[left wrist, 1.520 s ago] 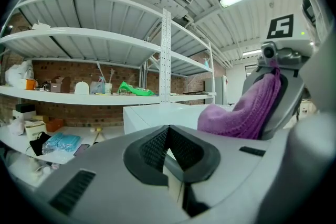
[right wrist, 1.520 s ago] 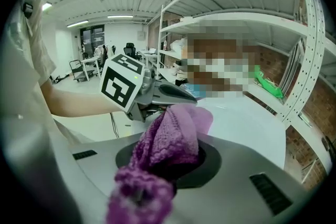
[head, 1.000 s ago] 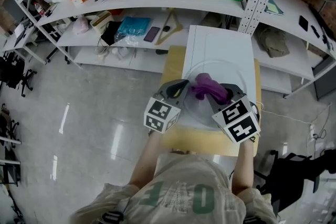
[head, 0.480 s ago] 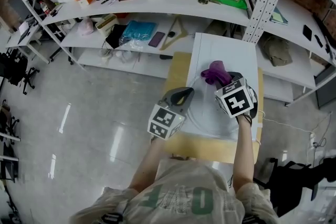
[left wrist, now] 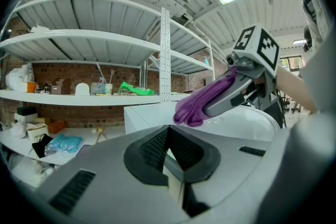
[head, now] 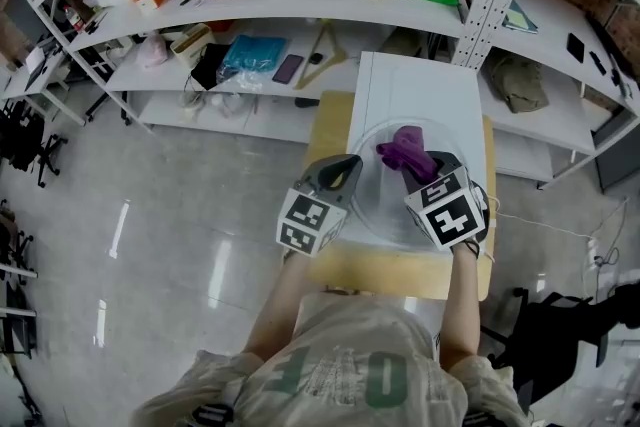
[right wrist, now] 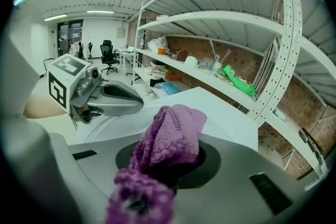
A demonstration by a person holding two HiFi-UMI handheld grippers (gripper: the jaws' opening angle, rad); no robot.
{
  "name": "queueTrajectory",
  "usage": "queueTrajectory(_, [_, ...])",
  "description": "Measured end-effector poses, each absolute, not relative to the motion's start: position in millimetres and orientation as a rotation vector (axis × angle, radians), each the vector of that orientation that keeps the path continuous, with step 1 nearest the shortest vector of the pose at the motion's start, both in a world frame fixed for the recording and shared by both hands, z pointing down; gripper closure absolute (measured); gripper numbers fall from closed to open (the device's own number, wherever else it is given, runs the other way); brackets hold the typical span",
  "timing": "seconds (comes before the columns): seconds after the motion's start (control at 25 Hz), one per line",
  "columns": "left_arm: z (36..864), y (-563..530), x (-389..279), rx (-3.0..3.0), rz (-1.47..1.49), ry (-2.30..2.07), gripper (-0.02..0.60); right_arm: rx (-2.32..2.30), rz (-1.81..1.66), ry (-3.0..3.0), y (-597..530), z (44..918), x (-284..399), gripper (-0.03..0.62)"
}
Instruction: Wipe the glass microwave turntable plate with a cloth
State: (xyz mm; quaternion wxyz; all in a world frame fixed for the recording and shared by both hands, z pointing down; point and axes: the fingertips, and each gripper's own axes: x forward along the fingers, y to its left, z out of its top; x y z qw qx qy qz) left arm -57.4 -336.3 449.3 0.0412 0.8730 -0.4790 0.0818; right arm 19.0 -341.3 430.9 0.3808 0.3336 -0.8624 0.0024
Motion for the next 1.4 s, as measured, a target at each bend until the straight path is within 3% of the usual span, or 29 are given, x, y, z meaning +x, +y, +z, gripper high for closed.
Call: queueTrajectory(1.4, [454,-340,-58,2.674,0.396,-1.51,0.58,0.801,-0.05,-2.219,-237,437,22,0.539])
